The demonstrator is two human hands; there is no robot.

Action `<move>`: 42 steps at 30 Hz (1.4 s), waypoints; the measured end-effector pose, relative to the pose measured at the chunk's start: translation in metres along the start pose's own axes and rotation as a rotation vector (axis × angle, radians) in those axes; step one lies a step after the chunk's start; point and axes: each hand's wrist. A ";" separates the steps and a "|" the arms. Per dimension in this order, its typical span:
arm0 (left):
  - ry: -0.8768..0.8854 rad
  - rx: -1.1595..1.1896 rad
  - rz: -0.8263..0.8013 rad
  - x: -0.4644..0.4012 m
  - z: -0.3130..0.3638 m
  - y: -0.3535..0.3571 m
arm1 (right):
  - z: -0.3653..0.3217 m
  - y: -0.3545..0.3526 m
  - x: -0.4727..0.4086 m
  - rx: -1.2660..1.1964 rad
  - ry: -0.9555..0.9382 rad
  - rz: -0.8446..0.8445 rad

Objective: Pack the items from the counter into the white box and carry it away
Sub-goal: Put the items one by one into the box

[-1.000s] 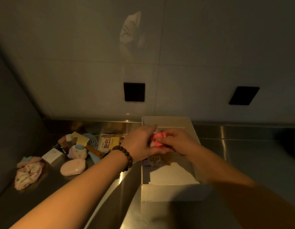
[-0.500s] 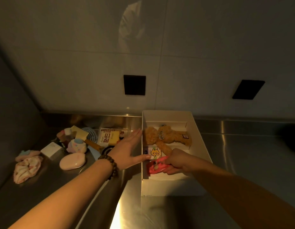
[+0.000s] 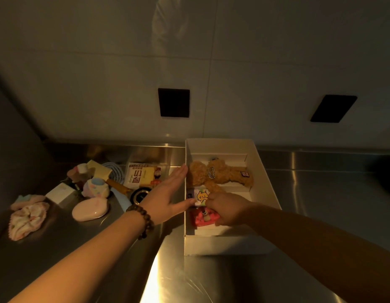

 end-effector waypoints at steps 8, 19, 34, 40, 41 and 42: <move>-0.007 0.016 -0.011 -0.002 -0.003 0.003 | 0.021 -0.009 0.040 -0.200 0.245 0.024; -0.014 0.005 -0.006 -0.004 -0.006 0.004 | 0.026 -0.010 0.024 -0.094 0.362 0.130; 0.002 0.010 0.008 -0.006 -0.009 0.007 | 0.024 -0.003 0.016 -0.301 0.423 0.343; 0.001 -0.027 0.017 -0.007 -0.008 0.006 | 0.016 -0.009 0.038 -0.458 0.353 0.481; -0.002 -0.038 0.022 -0.007 -0.008 0.005 | 0.010 -0.010 0.042 -0.500 0.321 0.528; -0.007 -0.052 0.027 -0.007 -0.007 0.005 | 0.003 -0.012 0.046 -0.566 0.285 0.577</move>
Point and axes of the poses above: each hand's wrist, its own x-axis away from the middle knuckle, its own y-axis out of the palm, z = x × y, and after that the axes turned 15 degrees about -y, right-handed
